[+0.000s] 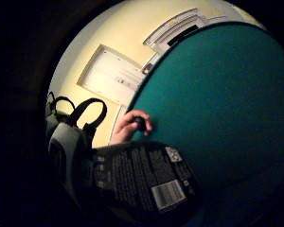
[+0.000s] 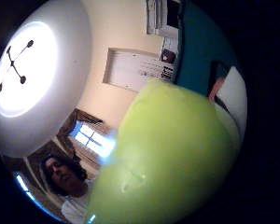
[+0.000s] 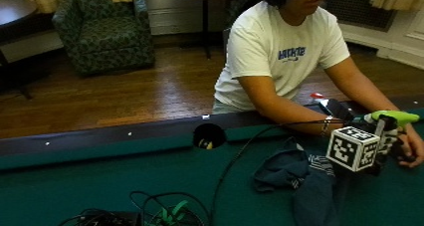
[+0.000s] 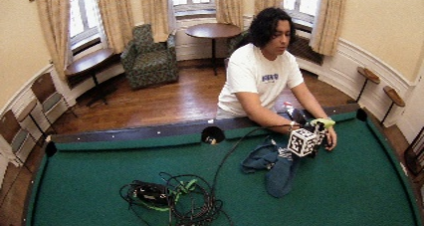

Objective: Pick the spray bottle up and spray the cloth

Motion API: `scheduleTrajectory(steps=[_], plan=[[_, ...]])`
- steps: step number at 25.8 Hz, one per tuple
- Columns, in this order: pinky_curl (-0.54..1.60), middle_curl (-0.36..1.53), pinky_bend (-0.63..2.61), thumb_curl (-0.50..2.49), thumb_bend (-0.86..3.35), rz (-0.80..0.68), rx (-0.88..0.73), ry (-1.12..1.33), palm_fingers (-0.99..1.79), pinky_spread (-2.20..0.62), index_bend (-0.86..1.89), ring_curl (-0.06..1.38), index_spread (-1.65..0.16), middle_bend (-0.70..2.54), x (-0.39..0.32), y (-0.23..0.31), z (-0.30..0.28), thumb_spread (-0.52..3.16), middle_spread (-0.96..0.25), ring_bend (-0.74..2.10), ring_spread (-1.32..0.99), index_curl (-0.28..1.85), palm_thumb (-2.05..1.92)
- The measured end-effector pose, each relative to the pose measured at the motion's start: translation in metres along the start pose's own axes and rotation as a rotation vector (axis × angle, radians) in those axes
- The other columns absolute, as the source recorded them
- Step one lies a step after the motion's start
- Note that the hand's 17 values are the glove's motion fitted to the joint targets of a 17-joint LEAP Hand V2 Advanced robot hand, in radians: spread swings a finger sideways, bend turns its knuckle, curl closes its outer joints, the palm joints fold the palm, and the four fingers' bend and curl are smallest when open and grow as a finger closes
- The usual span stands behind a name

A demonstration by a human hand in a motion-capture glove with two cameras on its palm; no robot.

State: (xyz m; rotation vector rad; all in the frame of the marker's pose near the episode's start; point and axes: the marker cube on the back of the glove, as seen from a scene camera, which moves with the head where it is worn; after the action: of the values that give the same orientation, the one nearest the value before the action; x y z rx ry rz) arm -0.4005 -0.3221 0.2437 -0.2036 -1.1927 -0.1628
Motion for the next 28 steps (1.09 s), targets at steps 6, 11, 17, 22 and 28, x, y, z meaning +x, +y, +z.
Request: scheduleTrajectory(steps=[6,11,17,22,28], plan=[[0.40,0.56,0.39,0.85,-0.03,0.029,-0.098,-0.039,1.36,-0.33,0.41,0.47,-0.27,0.68,-0.001,0.002,-0.001,0.25,-0.21,0.71,-0.23,0.61,0.89],[0.40,0.55,0.40,0.85,-0.03,0.052,-0.151,-0.054,1.33,-0.32,0.38,0.47,-0.27,0.66,-0.001,0.005,-0.001,0.27,-0.21,0.69,-0.21,0.61,0.91],[0.39,0.54,0.38,0.84,-0.03,0.077,-0.177,-0.036,1.24,-0.24,0.29,0.46,-0.27,0.63,0.000,0.010,-0.008,0.37,-0.20,0.68,-0.18,0.59,0.91],[0.37,0.52,0.27,0.80,-0.04,0.075,-0.209,0.051,1.11,-0.15,0.27,0.45,-0.28,0.55,0.001,0.017,-0.020,0.48,-0.21,0.63,-0.16,0.58,0.88],[0.37,0.47,0.24,0.72,-0.05,0.102,-0.285,0.131,0.88,-0.04,0.14,0.43,-0.32,0.40,-0.003,0.038,-0.040,0.72,-0.20,0.54,-0.15,0.52,0.81]])
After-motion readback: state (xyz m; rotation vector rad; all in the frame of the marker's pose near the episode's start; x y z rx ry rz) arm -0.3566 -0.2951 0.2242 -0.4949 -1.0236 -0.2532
